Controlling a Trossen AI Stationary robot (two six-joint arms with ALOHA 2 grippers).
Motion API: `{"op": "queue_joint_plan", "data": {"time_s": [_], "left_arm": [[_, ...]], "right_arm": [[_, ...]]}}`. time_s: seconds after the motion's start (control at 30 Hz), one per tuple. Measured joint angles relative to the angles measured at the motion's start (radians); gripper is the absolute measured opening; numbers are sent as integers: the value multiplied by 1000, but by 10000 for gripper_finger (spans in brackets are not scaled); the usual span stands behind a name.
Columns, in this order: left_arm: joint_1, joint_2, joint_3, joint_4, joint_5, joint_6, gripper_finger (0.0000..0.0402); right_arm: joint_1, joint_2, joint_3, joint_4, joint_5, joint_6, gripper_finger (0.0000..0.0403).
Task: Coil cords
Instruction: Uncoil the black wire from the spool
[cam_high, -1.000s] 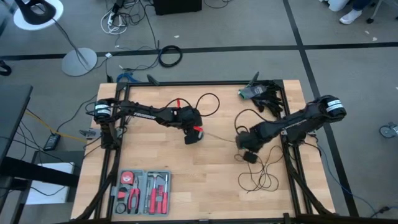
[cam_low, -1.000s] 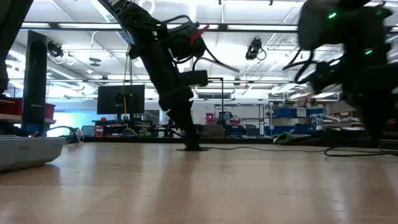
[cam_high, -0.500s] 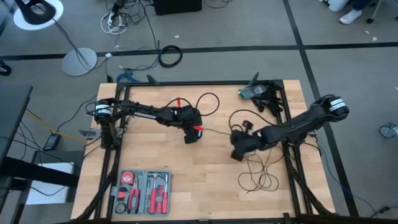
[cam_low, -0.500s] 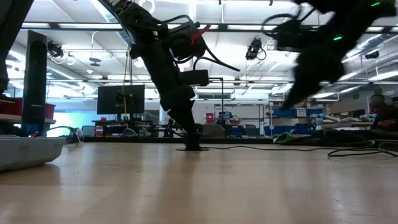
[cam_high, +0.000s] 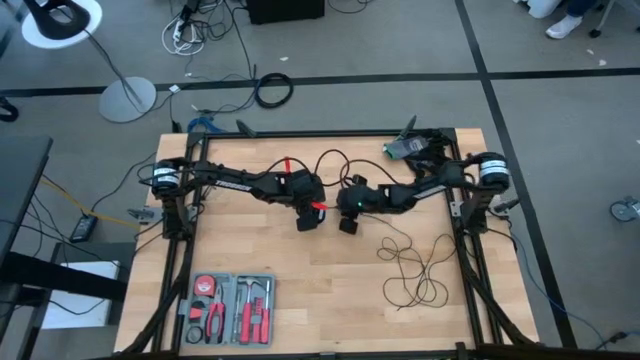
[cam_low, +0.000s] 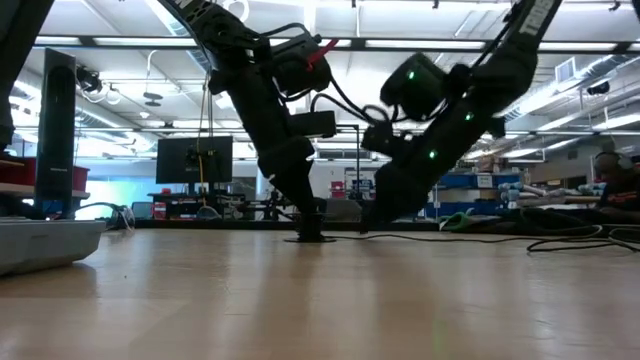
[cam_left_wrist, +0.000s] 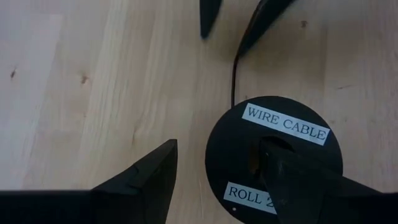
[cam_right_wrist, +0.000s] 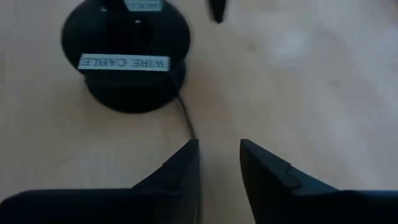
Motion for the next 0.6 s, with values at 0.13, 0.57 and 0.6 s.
{"op": "queue_joint_plan", "data": {"time_s": [0.13,0.57,0.6], "left_arm": [[0,0,0,1,0,-1,229],[9,-3,4,-42,-36,6,229],[11,-3,4,-49,-35,6,229]], "right_arm": [[-50,67,4,61,-160,9,117],[-5,-31,3,-214,-135,89,3],[3,-58,1,-259,-139,93,3]]}}
